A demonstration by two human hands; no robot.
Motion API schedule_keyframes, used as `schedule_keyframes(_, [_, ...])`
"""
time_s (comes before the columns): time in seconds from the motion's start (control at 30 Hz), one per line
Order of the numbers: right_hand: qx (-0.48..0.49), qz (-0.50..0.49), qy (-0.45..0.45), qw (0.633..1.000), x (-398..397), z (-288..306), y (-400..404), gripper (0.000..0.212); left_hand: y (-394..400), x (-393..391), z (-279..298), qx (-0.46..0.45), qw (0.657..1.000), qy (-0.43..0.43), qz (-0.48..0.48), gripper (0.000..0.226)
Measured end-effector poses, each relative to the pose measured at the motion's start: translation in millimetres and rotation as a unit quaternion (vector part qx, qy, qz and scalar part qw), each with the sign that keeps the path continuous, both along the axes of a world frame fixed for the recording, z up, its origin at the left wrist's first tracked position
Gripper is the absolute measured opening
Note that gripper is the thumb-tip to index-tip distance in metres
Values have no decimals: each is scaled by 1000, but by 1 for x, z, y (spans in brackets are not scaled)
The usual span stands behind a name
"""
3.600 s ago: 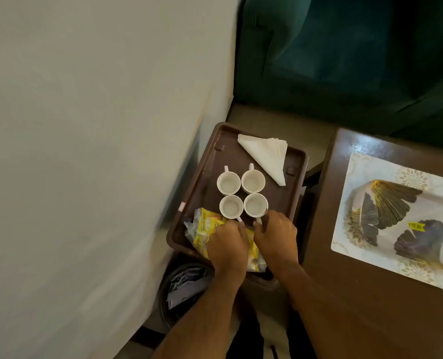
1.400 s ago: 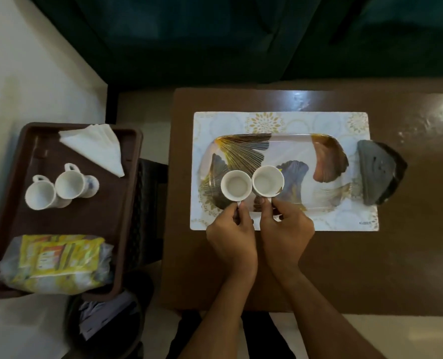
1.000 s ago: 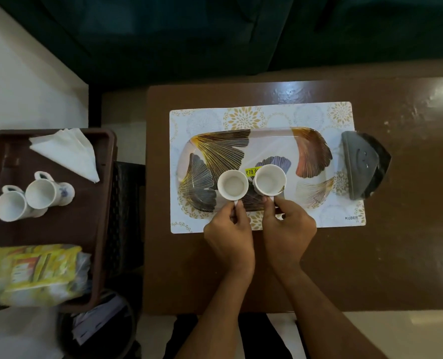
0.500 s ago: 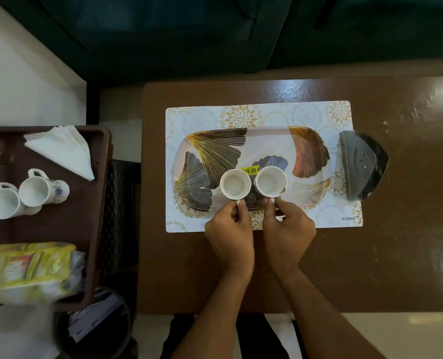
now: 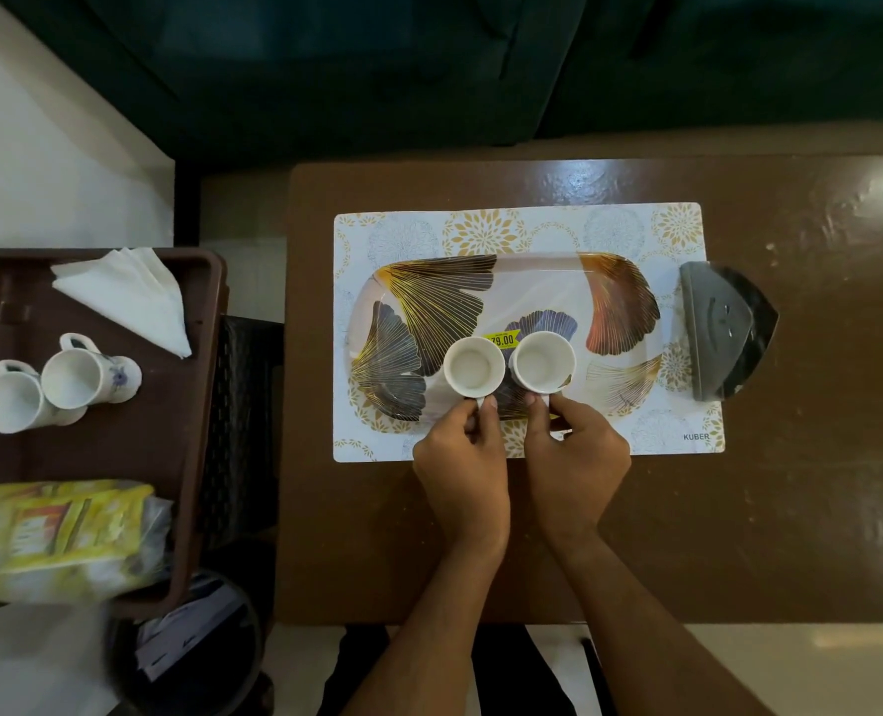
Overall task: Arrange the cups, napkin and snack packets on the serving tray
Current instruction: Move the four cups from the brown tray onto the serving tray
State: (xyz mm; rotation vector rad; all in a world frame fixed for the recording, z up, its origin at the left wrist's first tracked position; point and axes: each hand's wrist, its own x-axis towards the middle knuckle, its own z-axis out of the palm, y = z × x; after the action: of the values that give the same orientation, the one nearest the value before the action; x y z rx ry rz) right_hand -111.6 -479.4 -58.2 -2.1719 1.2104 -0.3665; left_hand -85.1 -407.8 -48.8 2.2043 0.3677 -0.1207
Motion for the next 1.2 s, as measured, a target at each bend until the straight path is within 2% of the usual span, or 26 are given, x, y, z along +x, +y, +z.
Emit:
schedule_keyframes(0.27, [-4, -2, -11, 1000, -3, 1, 0, 20, 3, 0, 1, -11, 1000, 11, -11, 23])
schedule_keyframes(0.4, [-55, -33, -20, 998, -6, 5, 3, 31, 8, -3, 6, 4, 1000, 13, -12, 25])
schedule_keyframes(0.5, [-116, -37, -55, 991, -6, 9, 4, 29, 18, -2, 12, 3, 1000, -5, 1, 24])
schedule_keyframes(0.67, [-132, 44, -126, 982, 12, 24, 28, 25, 53, 15, 25, -4, 999, -38, -12, 21])
schedule_keyframes(0.83, [-106, 155, -164, 969, 50, 34, 75, 16, 109, 43, 33, 20, 996, -60, -64, 30])
schedule_keyframes(0.97, [-52, 226, -147, 962, 85, 35, 120, 19, 164, 68, 37, 31, 994, -73, -81, 35])
schedule_keyframes(1.2, [5, 339, -90, 937, 152, 33, 209, 16, 276, 119, 37, 88, 989, -106, -56, 24])
